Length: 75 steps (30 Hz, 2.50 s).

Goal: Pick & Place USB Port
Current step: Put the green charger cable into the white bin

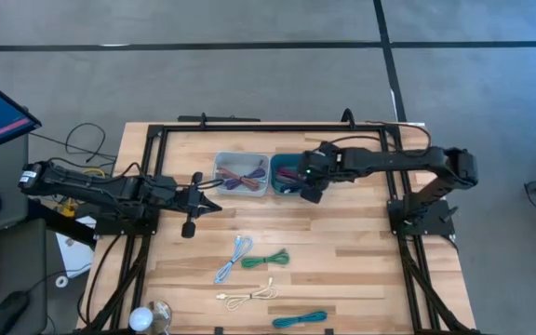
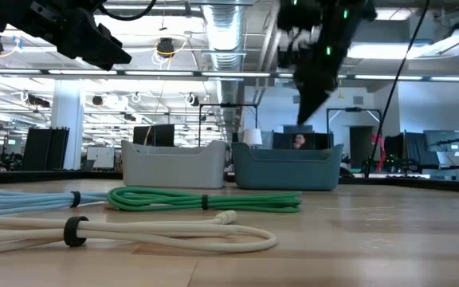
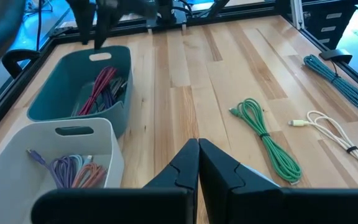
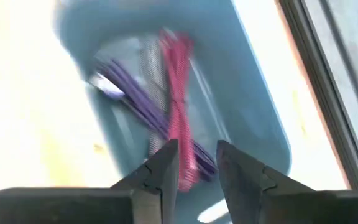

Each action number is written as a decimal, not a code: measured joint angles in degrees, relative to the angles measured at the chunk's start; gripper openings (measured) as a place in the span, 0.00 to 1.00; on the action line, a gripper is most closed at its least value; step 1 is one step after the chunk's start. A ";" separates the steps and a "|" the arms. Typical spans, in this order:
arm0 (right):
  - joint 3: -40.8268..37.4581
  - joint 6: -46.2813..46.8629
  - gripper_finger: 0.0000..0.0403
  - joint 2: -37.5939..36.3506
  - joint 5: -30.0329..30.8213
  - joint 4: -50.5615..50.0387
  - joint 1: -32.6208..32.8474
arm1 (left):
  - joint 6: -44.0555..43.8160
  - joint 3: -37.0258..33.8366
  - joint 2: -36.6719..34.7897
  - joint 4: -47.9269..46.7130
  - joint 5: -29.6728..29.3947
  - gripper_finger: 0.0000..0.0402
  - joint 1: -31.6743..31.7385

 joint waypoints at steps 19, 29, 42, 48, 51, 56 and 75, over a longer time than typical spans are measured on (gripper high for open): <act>6.16 0.90 0.25 -9.51 -13.61 -0.35 17.45 | 0.00 0.00 0.00 0.00 0.00 0.03 0.00; 5.87 1.46 0.25 -10.90 9.91 1.21 31.50 | 0.07 0.07 4.07 6.45 0.00 0.03 -0.02; -0.95 21.17 0.25 -10.88 28.96 -9.51 37.28 | 0.01 0.07 24.14 23.11 0.00 0.17 -0.02; -4.90 38.84 0.21 -12.12 39.84 -20.69 44.42 | 0.00 0.07 28.05 27.26 0.67 0.26 0.00; -8.81 43.46 0.16 -14.35 43.28 -20.71 47.96 | -0.16 0.07 28.66 28.08 0.77 0.29 -0.01; -13.41 45.44 0.10 -20.89 46.47 -20.48 50.98 | -1.83 0.07 28.70 30.59 0.81 0.29 -0.01; -27.19 15.32 0.03 -48.82 46.19 1.11 46.19 | -4.52 0.07 28.95 35.52 0.83 0.29 4.22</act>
